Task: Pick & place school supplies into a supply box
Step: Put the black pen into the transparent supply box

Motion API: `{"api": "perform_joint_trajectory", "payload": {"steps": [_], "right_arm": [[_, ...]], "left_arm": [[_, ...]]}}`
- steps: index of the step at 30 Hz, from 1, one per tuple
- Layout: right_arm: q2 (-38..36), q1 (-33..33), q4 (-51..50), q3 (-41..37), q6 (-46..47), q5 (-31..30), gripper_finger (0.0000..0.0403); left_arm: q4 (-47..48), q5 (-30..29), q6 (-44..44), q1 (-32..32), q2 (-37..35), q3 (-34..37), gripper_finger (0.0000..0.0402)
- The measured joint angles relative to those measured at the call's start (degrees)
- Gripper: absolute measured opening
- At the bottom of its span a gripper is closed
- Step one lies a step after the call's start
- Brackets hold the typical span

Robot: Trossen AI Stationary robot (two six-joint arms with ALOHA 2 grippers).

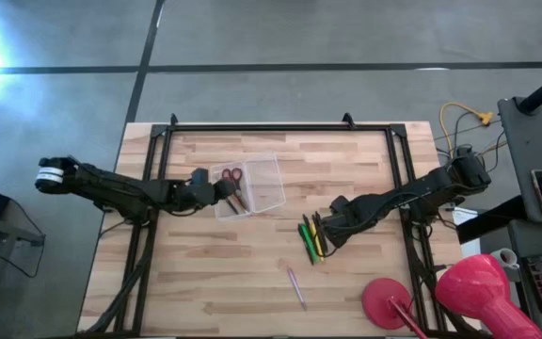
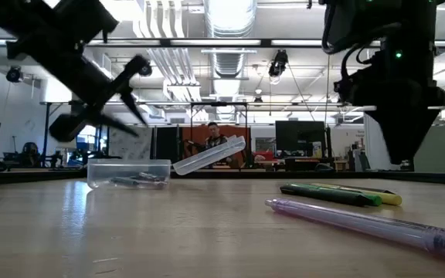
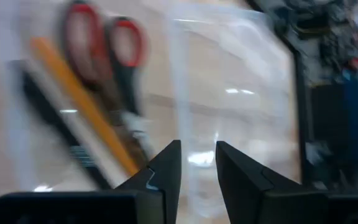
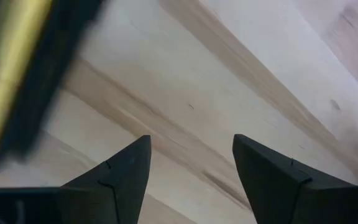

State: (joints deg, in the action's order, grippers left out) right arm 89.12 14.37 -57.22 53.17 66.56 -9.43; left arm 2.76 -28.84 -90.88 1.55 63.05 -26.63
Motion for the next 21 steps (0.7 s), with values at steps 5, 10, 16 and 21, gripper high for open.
{"api": "perform_joint_trajectory", "payload": {"steps": [5, 10, 16, 21], "right_arm": [[0.0, -0.2, -3.2, -0.5, -4.3, 4.4, 0.0219], [1.3, -2.9, 7.9, -2.5, -3.3, 12.0, 0.0219], [3.3, -3.1, 11.3, -0.2, 2.4, 13.5, 0.0219], [4.7, -3.0, 12.5, 1.2, 2.8, 12.3, 0.0219]], "left_arm": [[2.8, 1.1, 9.8, 3.2, -1.2, -6.6, 0.0085], [8.3, 0.9, 16.9, 6.9, -1.3, -13.3, 0.0086], [15.9, -0.8, 18.4, 7.9, -0.5, -18.7, 0.0086], [16.8, -1.6, 18.4, 7.9, -0.5, -18.2, 0.0086]]}}
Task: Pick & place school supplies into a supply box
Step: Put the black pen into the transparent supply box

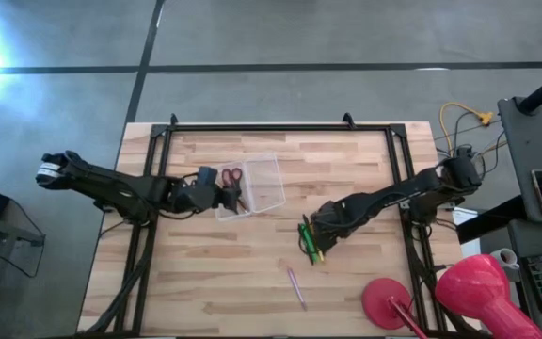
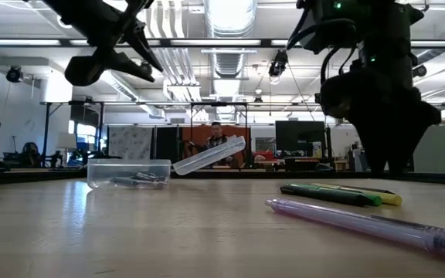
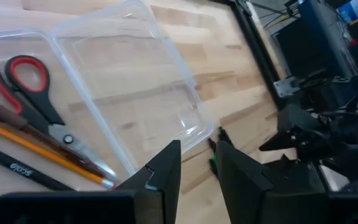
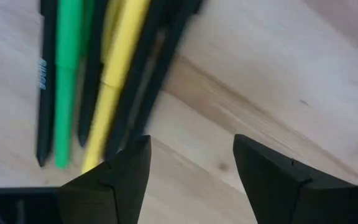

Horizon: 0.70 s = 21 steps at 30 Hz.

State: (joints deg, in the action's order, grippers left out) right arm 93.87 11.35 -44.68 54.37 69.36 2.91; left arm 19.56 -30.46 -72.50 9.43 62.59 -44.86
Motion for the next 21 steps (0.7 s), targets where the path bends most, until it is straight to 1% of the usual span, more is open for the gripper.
{"api": "perform_joint_trajectory", "payload": {"steps": [5, 7, 10, 13, 15, 17, 21], "right_arm": [[5.5, -0.5, 7.0, 0.2, 0.2, 0.1, 0.0219], [7.8, -0.6, 6.4, 1.4, 0.6, -0.4, 0.0219], [10.4, -0.6, 3.1, 4.0, 1.4, -3.1, 0.0217], [12.2, -0.8, 0.7, 5.8, -0.7, -5.0, 0.0203], [12.7, -1.0, 0.4, 6.4, -2.6, -5.6, 0.0185], [12.8, -1.0, 0.8, 6.3, -3.2, -7.9, 0.0159], [12.5, -0.6, 2.2, 6.1, -4.0, -14.5, 0.0087]], "left_arm": [[0.1, 0.4, -0.4, 0.3, 0.0, 1.0, 0.0086], [0.1, 0.4, -0.4, 0.6, 0.0, 1.2, 0.0086], [0.3, 0.5, -0.5, 0.9, 0.0, 1.5, 0.0086], [0.2, 0.6, -0.5, 1.7, 0.0, 1.6, 0.0086], [0.1, 0.6, -0.5, 2.4, 0.0, 1.6, 0.0086], [0.2, 0.6, -0.5, 3.3, 0.0, 1.7, 0.0086], [0.2, 0.6, -0.5, 5.6, 0.0, 1.9, 0.0086]]}}
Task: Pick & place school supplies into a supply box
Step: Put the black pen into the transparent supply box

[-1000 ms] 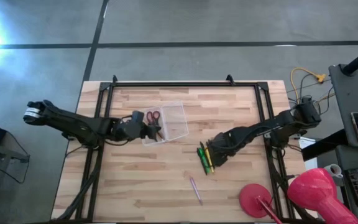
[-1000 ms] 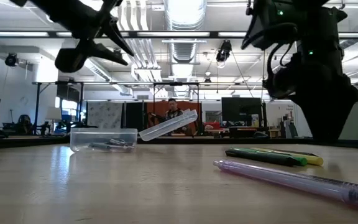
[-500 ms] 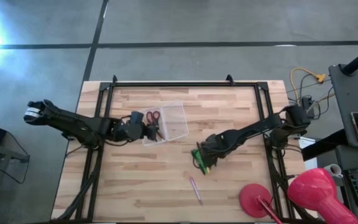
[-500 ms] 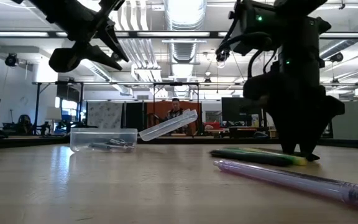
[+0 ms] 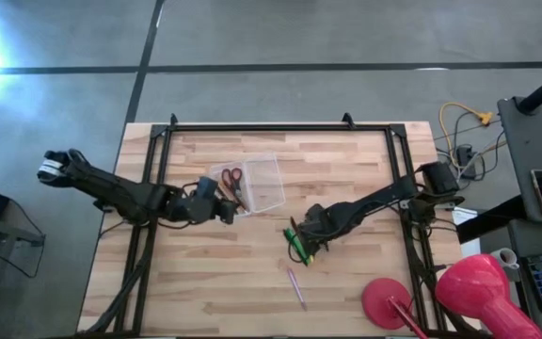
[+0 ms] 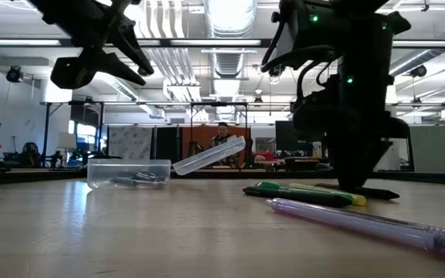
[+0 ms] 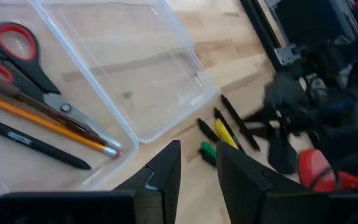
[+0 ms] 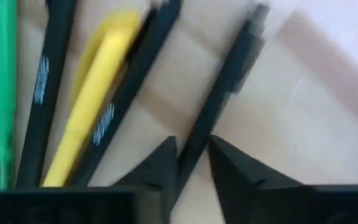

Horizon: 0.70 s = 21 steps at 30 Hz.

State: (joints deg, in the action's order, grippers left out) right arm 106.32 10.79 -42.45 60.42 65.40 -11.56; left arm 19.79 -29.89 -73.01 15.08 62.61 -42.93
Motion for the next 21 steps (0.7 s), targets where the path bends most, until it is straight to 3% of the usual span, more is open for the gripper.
{"api": "perform_joint_trajectory", "payload": {"steps": [2, 4, 8, 13, 17, 21], "right_arm": [[-0.2, -0.1, 1.1, 0.0, -1.5, -1.1, 0.0041], [-0.7, -0.2, 2.5, 0.0, -2.8, -1.0, 0.0023], [-3.1, -0.7, 11.3, 0.1, -3.3, 0.5, 0.0018], [-11.4, -2.9, 22.7, 0.4, -4.2, 5.1, 0.0016], [-14.7, -6.7, 24.6, 2.4, -6.7, 5.5, 0.0015], [-13.5, -10.6, 24.2, 7.5, -11.6, 11.2, 0.0014]], "left_arm": [[0.0, 0.0, 0.0, 1.4, 0.0, 0.1, 0.0086], [0.0, 0.0, -0.1, 2.7, -0.1, 0.2, 0.0086], [0.0, -0.3, -2.1, 5.5, -0.4, 0.2, 0.0086], [0.0, -1.5, -5.7, 8.6, -0.5, 0.2, 0.0086], [0.4, -7.7, -8.9, 11.8, -0.6, 0.1, 0.0086], [2.2, -13.7, -11.6, 15.5, -1.0, 0.1, 0.0086]]}}
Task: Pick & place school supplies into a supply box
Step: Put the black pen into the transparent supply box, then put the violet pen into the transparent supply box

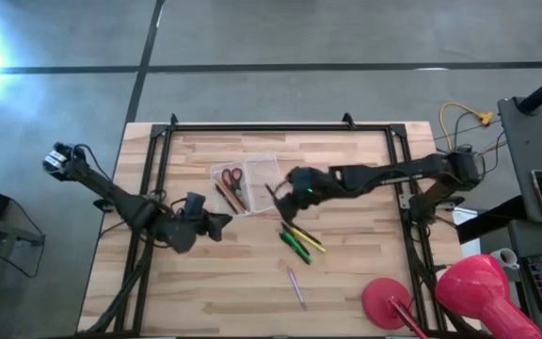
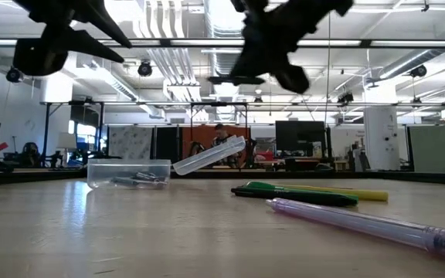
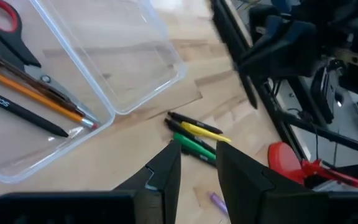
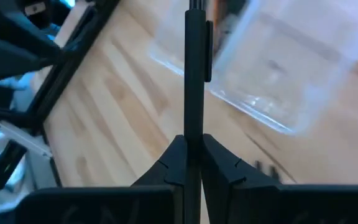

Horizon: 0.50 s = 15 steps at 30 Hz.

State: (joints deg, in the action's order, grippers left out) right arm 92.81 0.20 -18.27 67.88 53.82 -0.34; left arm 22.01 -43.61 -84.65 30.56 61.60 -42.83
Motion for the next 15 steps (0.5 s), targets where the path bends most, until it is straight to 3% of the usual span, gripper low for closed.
{"api": "perform_joint_trajectory", "payload": {"steps": [7, 9, 15], "right_arm": [[13.9, -5.0, 0.9, 16.3, -1.5, 3.2, 0.0017], [19.5, -6.0, 0.8, 21.8, -1.5, 3.8, 0.0031], [34.1, -8.7, -3.3, 40.1, 0.3, 13.4, 0.0094]], "left_arm": [[0.6, -7.1, -0.2, 5.7, -0.3, -0.5, 0.0086], [0.6, -10.0, -0.1, 7.2, -0.6, -1.4, 0.0086], [0.9, -15.6, 0.1, 11.0, -0.6, -3.9, 0.0086]]}}
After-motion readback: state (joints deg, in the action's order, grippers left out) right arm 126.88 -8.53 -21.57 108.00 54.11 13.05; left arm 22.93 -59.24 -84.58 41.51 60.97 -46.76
